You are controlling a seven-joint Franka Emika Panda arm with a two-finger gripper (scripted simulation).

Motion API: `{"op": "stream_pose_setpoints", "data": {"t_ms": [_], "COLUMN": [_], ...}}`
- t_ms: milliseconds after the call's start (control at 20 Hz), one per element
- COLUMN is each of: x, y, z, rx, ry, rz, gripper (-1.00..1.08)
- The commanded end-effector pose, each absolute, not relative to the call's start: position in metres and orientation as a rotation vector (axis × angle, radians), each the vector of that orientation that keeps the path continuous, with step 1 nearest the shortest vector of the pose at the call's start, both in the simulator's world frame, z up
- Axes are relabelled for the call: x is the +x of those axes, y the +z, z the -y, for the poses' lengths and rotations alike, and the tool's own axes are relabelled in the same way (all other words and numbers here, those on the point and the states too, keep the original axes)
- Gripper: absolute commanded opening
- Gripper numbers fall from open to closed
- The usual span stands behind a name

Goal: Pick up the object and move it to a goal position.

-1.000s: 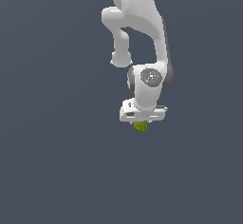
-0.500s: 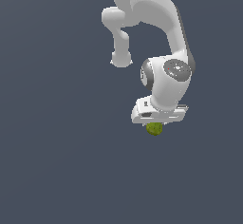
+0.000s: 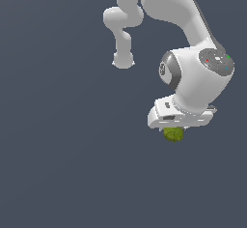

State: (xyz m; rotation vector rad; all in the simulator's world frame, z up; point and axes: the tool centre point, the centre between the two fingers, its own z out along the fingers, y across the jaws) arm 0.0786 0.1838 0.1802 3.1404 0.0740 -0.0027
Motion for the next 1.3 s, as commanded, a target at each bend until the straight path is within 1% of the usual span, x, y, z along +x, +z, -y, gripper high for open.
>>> {"op": "stream_pose_setpoints", "data": {"t_ms": [0, 650, 1250], "x": [0.087, 0.118, 0.129], "y": [0.192, 0.231, 0.243], "z": [-0.193, -0.226, -0.237], "rx": [3.141, 3.141, 3.141], "ry": [0.000, 0.000, 0.000], "rz": [-0.073, -0.073, -0.073], "gripper": [-1.00, -1.00, -1.00]}}
